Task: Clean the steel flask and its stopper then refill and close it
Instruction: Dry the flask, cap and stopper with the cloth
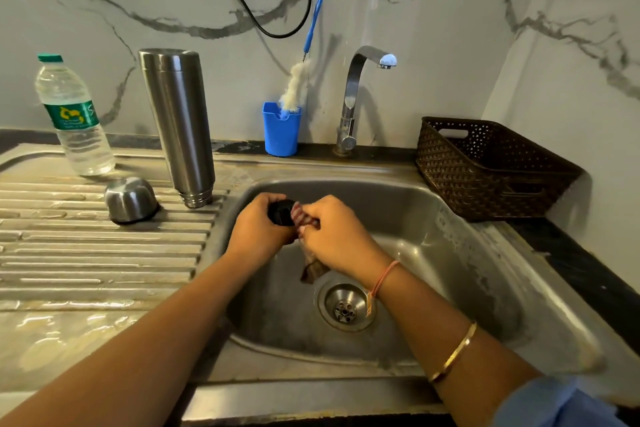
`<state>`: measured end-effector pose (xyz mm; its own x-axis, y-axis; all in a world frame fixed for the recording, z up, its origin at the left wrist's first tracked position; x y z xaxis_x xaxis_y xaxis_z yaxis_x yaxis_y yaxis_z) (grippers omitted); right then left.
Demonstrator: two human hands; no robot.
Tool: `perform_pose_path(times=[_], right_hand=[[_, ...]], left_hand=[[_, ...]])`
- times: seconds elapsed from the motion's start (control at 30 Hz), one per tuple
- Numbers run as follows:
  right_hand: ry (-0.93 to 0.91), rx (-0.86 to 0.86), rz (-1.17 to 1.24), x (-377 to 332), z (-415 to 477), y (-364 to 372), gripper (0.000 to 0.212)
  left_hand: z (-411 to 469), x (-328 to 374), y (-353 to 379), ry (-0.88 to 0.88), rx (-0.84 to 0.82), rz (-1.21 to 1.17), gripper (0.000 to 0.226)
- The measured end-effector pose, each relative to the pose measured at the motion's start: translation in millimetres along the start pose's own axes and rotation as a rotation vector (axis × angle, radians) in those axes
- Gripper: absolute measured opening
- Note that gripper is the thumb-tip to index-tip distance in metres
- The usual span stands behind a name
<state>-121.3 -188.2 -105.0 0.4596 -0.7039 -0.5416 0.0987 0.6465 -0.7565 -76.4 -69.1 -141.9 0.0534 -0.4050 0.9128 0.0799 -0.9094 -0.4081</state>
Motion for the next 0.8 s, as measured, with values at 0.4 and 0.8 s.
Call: perform_pose_path(times=[0.4, 0.8], right_hand=[[0.040, 0.124, -0.038, 11, 0, -18, 0.034], [-0.161, 0.006, -0.204, -11, -5, 1, 0.040]], left_hand=[[-18, 19, 6, 0.254, -0.168, 0.220, 0.048], [-2, 7, -4, 0.040, -0.115, -0.068, 0.052]])
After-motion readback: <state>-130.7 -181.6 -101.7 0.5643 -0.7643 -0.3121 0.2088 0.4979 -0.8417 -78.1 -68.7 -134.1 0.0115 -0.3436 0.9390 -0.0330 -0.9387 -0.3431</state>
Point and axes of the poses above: each hand's wrist, its own z-axis towards the middle knuckle, its own y-axis out of the palm, x = y × z, the point moved 4 cm from there along z, towards the middle knuckle, and after that the axes turned 15 degrees about -y, right-handed, at the moved point
